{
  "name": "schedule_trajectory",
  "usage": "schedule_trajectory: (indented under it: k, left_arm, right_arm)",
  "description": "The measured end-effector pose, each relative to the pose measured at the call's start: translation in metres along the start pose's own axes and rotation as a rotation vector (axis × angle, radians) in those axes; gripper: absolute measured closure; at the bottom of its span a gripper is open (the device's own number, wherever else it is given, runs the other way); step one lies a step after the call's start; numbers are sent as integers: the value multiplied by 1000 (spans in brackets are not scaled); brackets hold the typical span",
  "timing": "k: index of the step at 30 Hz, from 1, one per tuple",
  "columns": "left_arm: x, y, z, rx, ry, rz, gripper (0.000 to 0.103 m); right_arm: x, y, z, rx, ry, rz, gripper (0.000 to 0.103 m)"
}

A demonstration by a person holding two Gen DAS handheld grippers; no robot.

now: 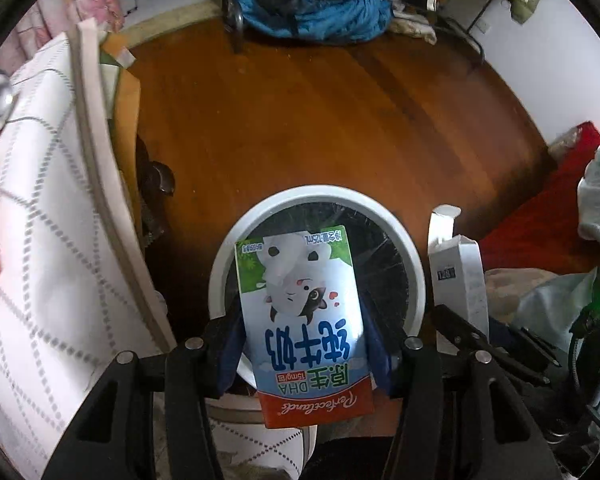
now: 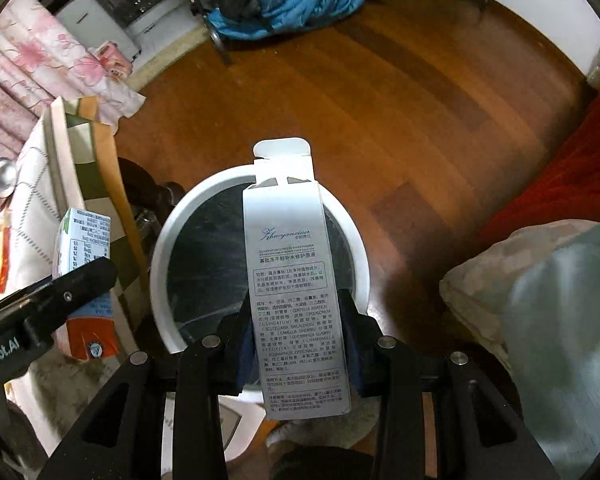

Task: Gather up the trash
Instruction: 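Carry both held boxes over the white trash bin, then open both tools to drop the boxes into the bin, then grasp the yellow card box with the right tool while the left tool grasps the yellow snack bag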

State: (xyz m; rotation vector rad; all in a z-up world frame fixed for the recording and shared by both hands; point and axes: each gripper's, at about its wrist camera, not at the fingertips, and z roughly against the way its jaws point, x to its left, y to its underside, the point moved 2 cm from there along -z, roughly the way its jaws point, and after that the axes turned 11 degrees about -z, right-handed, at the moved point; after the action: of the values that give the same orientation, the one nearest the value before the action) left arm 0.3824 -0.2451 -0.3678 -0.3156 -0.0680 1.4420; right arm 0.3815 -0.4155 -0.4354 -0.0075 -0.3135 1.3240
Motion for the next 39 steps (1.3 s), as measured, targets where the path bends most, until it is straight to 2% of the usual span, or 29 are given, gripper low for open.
schedule_trajectory:
  k: [3, 4, 5, 7, 8, 9, 10, 12, 14, 17, 23, 31, 39]
  left_arm:
    - [0, -3, -6, 13, -4, -9, 52]
    - [1, -3, -7, 18, -2, -7, 47]
    - [3, -3, -8, 22, -2, -4, 27]
    - [4, -2, -8, 18, -10, -4, 4]
    - [5, -1, -5, 14, -20, -6, 4]
    - [6, -1, -4, 16, -28, -8, 4]
    - [6, 0, -4, 17, -35, -9, 4]
    - [6, 2, 2, 11, -60, -16, 4]
    - [6, 3, 3, 5, -74, -22, 4]
    - [5, 3, 10, -3, -105, -27, 4]
    - [3, 8, 30, -27, -139, -38, 4]
    - [-4, 16, 70, -81, -150, -44, 4]
    - [5, 22, 143, -198, -158, -11, 4]
  right_arm:
    - [-1, 0, -14, 12, -7, -7, 64]
    - [-2, -1, -19, 22, -11, -10, 64]
    - [-3, -2, -25, 39, -17, -18, 64]
    - [-7, -2, -33, 59, -21, -36, 63]
    - [-8, -3, -35, 62, -14, -37, 62]
    - [-9, -2, -35, 62, -5, -38, 47]
    - [-9, -2, -34, 60, 2, -42, 24]
    - [-9, -1, -30, 58, 3, -38, 11]
    - [-8, -1, -23, 45, 30, -25, 11]
    - [-5, 2, -11, 36, 57, -15, 4]
    - [-2, 7, 17, 11, 100, 5, 4]
    - [0, 16, 69, -44, 87, 2, 4]
    - [17, 18, 145, -162, 33, 7, 4]
